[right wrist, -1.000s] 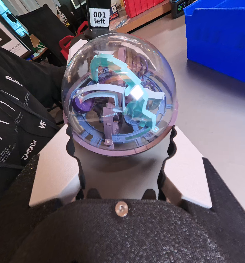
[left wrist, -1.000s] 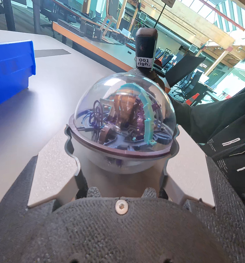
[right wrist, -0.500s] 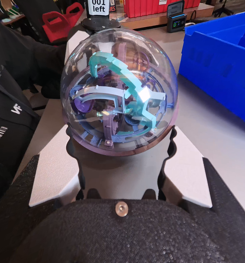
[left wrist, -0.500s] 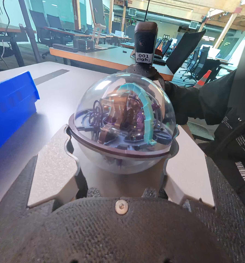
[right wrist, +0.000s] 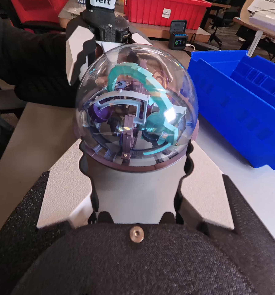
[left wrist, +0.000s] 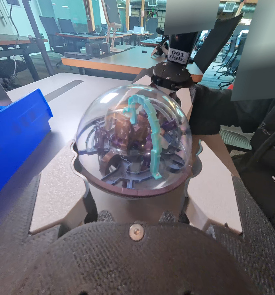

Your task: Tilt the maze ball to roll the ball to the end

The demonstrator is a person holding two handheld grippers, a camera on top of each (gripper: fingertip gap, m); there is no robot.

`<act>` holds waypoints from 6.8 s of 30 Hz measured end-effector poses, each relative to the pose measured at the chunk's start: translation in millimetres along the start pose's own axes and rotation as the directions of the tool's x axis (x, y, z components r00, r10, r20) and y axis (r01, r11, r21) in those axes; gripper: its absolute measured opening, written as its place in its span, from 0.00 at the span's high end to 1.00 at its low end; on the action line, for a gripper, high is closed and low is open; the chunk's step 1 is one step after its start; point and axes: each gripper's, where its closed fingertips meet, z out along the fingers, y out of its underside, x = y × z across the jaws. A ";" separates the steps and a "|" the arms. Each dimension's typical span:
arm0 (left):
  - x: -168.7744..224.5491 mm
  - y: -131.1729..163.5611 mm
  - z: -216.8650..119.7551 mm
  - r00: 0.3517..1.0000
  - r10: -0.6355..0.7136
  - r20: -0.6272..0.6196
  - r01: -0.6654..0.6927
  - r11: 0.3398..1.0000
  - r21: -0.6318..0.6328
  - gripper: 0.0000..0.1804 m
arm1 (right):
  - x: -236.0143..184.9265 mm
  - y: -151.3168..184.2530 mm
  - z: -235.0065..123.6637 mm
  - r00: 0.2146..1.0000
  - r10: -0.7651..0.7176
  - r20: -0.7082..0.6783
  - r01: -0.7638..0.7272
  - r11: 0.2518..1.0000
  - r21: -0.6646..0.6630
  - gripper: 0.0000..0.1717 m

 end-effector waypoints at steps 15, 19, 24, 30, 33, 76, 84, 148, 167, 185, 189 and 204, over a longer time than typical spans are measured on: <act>-5.5 2.1 3.0 0.998 -0.062 -0.023 0.062 0.998 -0.004 0.21 | -4.5 -5.3 5.6 0.999 0.033 -0.040 -0.031 0.999 0.041 0.28; -13.2 -4.8 3.9 0.981 -0.171 -0.088 0.172 0.985 -0.005 0.24 | -3.0 -1.6 4.1 0.995 0.101 0.006 -0.101 0.994 0.031 0.25; -25.2 -14.4 8.7 0.934 -0.297 -0.197 0.296 0.954 -0.033 0.30 | -0.2 4.2 1.1 0.997 0.071 0.034 -0.071 0.997 -0.012 0.21; -32.7 -21.8 31.2 0.900 -0.361 -0.245 0.356 0.932 -0.069 0.31 | 2.9 -15.3 -8.0 0.960 -0.270 -0.078 0.265 0.962 -0.065 0.15; -35.7 -24.0 39.9 0.887 -0.391 -0.247 0.385 0.920 -0.073 0.30 | 12.8 -7.8 0.6 0.944 -0.305 -0.130 0.292 0.950 -0.111 0.15; -47.0 -0.3 45.9 0.965 -0.218 -0.143 0.227 0.973 0.051 0.19 | 64.7 8.1 -33.1 0.791 0.585 0.178 -0.609 0.781 0.137 0.24; -43.7 12.4 70.4 0.961 -0.230 -0.153 0.226 0.973 -0.046 0.18 | 69.8 7.5 -36.4 0.684 0.674 0.280 -0.725 0.670 0.159 0.24; -32.1 0.3 48.6 0.997 0.045 -0.058 -0.048 0.998 -0.049 0.20 | 56.1 -27.0 -36.9 0.869 0.463 0.173 -0.490 0.853 0.179 0.24; -40.7 10.9 43.9 0.996 -0.086 0.007 0.086 0.991 -0.105 0.20 | 55.9 -35.3 -10.0 0.940 0.324 -0.110 -0.331 0.942 -0.053 0.29; -39.4 40.9 39.5 0.999 0.013 -0.044 -0.021 0.983 -0.184 0.21 | 41.8 31.3 -1.4 0.988 0.154 -0.008 -0.154 0.984 -0.087 0.21; -41.7 44.8 38.0 0.996 0.083 -0.037 -0.089 0.974 -0.207 0.21 | 43.5 28.6 -0.7 0.996 0.067 -0.054 -0.071 0.994 -0.082 0.21; -27.4 -14.7 23.7 0.974 0.226 -0.007 -0.226 0.974 0.017 0.22 | 33.7 19.2 8.4 0.997 0.073 -0.022 -0.073 0.997 0.006 0.22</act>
